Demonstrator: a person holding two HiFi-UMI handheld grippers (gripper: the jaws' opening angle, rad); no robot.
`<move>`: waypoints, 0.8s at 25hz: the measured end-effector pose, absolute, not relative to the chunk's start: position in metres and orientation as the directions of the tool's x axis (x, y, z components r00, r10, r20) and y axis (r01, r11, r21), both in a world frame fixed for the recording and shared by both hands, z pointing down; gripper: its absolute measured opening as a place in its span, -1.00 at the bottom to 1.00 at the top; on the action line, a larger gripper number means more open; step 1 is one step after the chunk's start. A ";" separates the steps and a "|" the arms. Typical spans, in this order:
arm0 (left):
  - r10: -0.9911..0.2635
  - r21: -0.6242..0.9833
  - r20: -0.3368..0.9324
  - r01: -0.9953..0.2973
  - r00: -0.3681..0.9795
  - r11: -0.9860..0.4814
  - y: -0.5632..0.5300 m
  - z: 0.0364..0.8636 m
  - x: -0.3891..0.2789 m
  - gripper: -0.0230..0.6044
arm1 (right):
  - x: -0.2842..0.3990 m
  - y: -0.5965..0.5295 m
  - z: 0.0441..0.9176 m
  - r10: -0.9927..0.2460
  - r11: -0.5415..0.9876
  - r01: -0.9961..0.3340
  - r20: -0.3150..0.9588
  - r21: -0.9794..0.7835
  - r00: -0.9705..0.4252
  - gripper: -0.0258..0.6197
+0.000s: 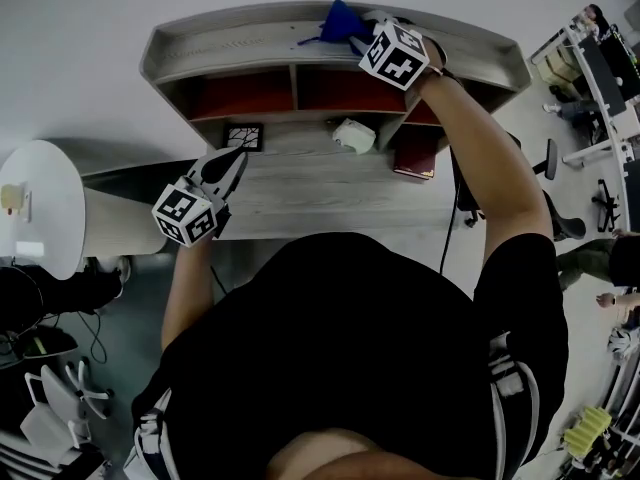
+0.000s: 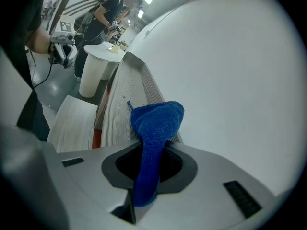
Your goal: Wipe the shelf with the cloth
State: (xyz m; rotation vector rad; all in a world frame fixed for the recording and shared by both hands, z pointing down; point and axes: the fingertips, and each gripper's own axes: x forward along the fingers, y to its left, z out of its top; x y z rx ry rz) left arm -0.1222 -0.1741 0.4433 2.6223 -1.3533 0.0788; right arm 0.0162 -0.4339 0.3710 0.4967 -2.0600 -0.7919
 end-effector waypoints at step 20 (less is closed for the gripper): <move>-0.723 0.143 0.156 -0.740 0.673 -0.657 -0.200 0.446 -0.042 -0.87 | 0.156 -0.461 0.373 -0.676 0.708 -0.171 0.588 0.685 -0.443 -0.74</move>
